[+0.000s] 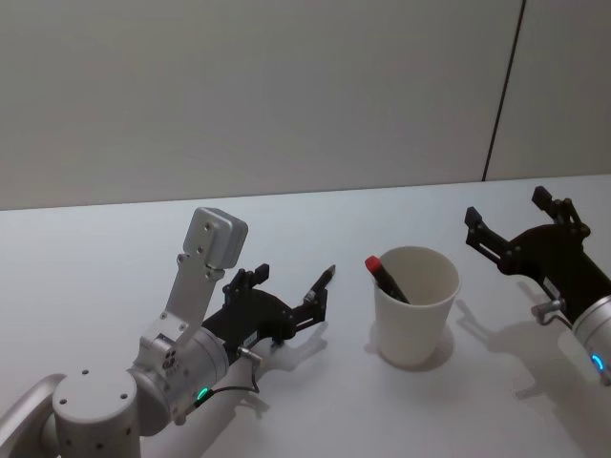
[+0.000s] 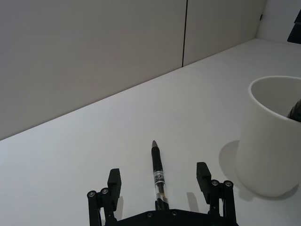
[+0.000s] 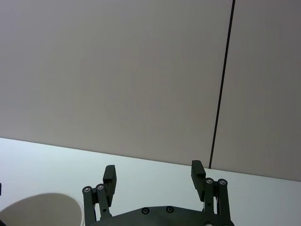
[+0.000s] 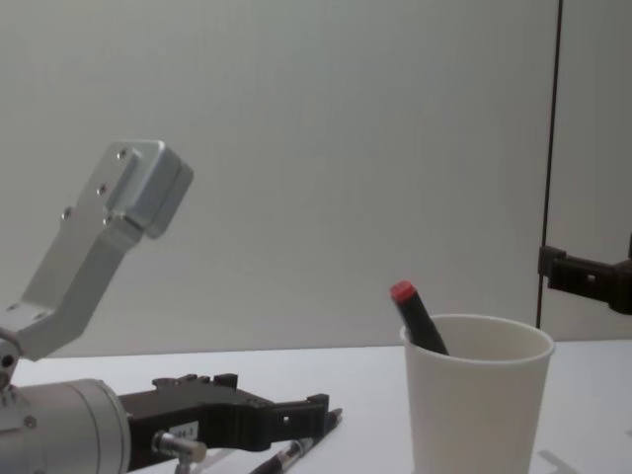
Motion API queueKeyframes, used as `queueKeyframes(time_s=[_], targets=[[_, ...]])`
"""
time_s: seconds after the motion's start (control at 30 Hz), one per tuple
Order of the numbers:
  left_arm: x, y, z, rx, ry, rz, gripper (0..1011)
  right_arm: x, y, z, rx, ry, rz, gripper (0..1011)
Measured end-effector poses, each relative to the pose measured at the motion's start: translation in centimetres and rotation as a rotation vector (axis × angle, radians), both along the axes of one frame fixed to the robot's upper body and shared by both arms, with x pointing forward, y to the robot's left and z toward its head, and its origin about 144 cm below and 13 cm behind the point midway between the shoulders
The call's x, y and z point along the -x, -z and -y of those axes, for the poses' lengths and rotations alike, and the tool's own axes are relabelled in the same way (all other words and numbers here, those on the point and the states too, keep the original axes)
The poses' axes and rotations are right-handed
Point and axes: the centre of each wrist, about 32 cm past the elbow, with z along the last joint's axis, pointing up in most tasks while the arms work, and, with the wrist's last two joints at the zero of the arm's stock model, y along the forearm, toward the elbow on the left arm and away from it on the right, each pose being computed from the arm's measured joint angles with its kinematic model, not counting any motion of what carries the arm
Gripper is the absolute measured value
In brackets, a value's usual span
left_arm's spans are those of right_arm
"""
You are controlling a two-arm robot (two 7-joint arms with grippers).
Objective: Place the pen into the pen holder.
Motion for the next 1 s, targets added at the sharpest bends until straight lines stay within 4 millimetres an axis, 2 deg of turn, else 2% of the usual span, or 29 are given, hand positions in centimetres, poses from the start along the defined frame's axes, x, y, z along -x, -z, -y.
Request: queueKeyframes(time_s=[0.37,1.0], targets=[[0.3,0.3,-0.3,0.004,-0.008,-0.014,1001,0.0,0.0,0.0,0.000,0.000,0.000,1001],[2.2,1.2,-2.3,0.021,-0.046,-0.064,1001,0.0,0.0,0.0,0.000,0.000,0.000,1002]])
